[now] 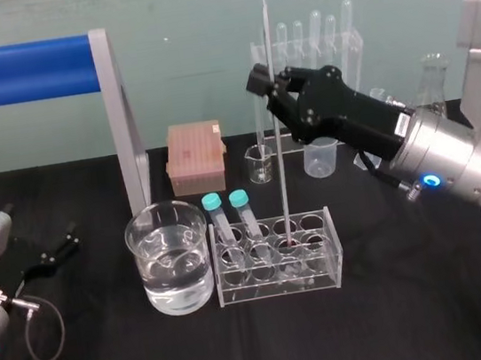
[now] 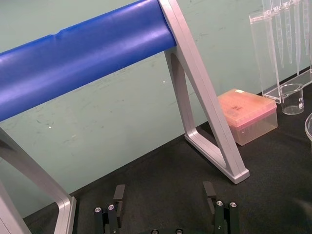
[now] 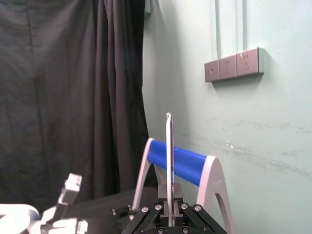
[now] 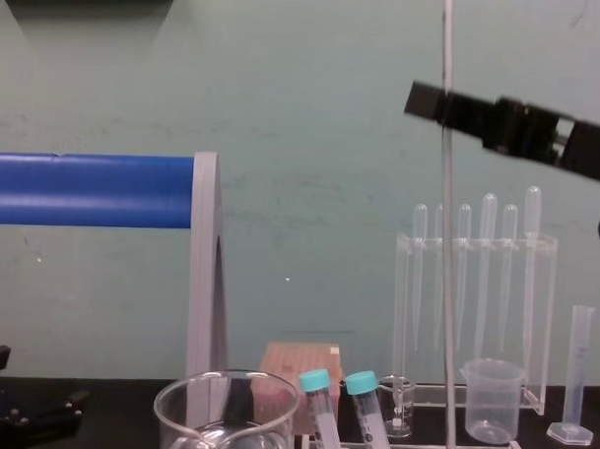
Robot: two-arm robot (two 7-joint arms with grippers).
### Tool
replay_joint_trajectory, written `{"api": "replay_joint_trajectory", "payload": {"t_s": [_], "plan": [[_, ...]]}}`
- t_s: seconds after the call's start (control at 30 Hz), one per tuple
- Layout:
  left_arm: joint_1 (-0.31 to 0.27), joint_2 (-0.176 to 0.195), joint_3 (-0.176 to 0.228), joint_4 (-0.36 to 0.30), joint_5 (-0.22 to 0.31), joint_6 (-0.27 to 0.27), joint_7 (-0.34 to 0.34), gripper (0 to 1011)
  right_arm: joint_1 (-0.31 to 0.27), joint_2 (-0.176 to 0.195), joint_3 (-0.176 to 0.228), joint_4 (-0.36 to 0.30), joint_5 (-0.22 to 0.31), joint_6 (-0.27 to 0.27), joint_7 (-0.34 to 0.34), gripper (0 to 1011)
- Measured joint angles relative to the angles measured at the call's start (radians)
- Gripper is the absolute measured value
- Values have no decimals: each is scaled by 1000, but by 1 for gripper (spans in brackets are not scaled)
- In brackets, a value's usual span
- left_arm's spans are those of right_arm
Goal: Hold the thermometer with one hand and immerse one end into the beaker, then reinsert it into the test tube rack.
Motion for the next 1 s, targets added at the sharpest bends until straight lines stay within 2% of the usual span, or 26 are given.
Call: {"api": "replay_joint_trajectory", "payload": {"t_s": [0.17, 1.0], "plan": [[0, 0, 0, 0, 0, 0, 0, 1008, 6, -12, -6, 37, -35, -7, 3, 52], [0, 0, 0, 0, 0, 0, 0, 1008, 37, -58, -42, 162, -111, 5, 43, 52]]}}
